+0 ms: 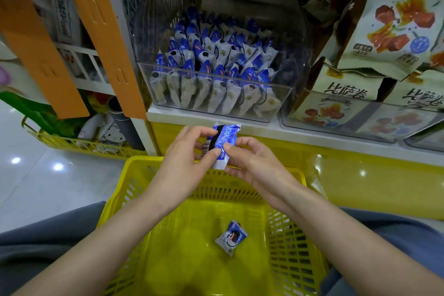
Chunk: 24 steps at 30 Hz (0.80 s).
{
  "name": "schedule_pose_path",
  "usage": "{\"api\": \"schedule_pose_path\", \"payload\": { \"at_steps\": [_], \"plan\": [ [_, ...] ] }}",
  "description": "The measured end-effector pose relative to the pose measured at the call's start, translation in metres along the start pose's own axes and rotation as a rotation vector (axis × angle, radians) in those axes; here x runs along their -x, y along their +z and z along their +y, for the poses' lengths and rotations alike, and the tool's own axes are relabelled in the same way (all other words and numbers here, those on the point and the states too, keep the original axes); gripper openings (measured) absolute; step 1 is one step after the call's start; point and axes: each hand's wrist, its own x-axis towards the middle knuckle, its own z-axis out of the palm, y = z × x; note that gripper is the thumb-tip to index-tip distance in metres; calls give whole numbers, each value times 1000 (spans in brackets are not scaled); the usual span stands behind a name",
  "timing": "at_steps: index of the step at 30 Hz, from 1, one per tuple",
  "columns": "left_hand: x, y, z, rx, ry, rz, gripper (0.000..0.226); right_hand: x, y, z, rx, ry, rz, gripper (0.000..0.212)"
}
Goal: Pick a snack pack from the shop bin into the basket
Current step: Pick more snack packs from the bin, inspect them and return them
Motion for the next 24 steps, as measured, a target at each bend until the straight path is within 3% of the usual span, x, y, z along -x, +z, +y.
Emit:
{"api": "schedule_pose_path", "payload": {
  "at_steps": [6, 12, 16, 24],
  "plan": [
    [2, 2, 0, -3, 20, -62, 32, 1, 0, 0, -85, 40, -41, 20],
    [2, 2, -6, -140, 45, -17, 37, 2, 7, 3, 46, 8, -21, 47],
    [1, -1, -9, -224, 94, 11, 26, 3, 6, 3, 100, -27, -79, 43],
    [1, -4, -7, -257, 95, 22, 27, 4, 7, 5, 277, -85, -135, 42]
  ]
}}
